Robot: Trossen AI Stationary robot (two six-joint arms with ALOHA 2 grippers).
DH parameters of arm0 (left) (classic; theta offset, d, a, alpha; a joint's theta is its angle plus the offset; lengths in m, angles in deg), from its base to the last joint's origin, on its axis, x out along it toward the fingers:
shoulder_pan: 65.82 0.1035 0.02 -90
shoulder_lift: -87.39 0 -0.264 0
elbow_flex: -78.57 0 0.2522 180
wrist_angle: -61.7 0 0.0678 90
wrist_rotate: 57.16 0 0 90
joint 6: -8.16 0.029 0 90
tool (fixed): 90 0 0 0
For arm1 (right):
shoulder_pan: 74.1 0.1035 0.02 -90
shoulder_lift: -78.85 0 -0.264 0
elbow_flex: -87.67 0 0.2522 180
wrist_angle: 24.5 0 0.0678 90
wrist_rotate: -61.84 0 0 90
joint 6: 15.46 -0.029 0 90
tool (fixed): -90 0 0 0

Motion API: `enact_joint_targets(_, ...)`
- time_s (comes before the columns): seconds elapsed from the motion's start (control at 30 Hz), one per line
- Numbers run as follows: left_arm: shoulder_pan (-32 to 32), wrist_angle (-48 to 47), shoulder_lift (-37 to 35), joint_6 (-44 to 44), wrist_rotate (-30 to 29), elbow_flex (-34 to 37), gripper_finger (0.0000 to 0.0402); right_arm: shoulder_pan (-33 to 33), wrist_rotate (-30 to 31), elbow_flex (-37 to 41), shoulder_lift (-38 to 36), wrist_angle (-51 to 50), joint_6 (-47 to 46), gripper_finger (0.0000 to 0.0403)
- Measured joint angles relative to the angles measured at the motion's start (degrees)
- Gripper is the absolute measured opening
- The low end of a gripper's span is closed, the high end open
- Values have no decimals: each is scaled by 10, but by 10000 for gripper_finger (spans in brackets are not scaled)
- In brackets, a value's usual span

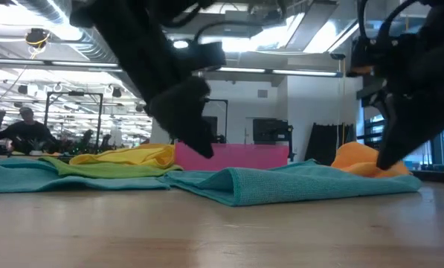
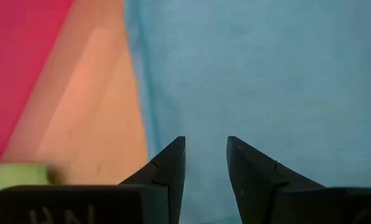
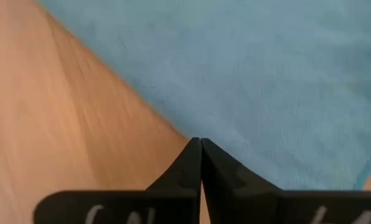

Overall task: Roll microfiber towels into tight, uniform cylinder then place into a basket
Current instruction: Fold the right blue microfiber towel

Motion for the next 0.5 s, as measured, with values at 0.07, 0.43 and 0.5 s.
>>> enact_joint_targets(0.07, 7, -7, 4, -1, -7, 1, 106, 0, 22, 0, 0, 47, 17, 4)
enact_joint_targets(0.43, 21, -2, 19, -22, 58, 1, 106, -11, -13, 0, 10, 171, 105, 5)
enact_joint_targets(0.5, 19, -3, 19, -33, 96, 0, 106, -11, -13, 0, 10, 147, 99, 4)
